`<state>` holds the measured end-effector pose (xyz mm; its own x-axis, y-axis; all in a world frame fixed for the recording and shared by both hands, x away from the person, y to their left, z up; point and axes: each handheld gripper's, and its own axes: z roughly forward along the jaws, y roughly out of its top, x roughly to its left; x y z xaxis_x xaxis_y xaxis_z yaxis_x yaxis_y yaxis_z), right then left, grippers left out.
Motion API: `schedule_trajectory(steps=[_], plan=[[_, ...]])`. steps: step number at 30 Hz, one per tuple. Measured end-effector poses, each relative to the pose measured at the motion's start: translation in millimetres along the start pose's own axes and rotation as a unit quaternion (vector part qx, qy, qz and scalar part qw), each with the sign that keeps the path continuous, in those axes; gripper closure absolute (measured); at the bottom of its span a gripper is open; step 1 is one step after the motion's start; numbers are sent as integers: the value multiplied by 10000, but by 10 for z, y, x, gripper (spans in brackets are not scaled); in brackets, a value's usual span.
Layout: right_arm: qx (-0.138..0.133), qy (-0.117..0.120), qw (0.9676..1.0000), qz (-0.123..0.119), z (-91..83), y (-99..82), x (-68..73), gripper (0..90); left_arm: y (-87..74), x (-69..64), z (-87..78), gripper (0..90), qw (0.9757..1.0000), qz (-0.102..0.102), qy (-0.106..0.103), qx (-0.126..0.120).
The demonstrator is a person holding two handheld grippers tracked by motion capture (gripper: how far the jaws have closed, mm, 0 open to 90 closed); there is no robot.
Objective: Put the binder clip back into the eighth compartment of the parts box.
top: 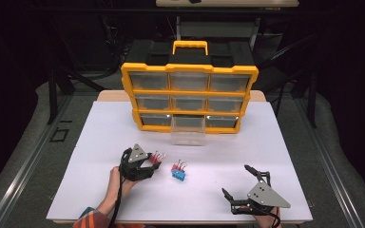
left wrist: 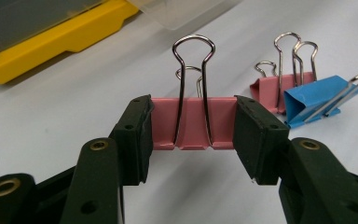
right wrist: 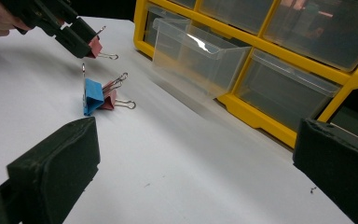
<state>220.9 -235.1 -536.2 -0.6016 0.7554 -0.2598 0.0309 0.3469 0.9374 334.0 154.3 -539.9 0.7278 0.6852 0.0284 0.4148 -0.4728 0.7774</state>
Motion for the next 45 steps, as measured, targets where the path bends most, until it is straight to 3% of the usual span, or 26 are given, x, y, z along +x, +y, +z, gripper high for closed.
schedule_trajectory(steps=[25,45], plan=[[-23,-20,10000,-6,-8,5,8,0,280,86,-144,496,9996,55,-4,-279],[-10,-31,10000,-6,-3,5,11,0,520,109,-142,496,9987,23,-16,-499]])
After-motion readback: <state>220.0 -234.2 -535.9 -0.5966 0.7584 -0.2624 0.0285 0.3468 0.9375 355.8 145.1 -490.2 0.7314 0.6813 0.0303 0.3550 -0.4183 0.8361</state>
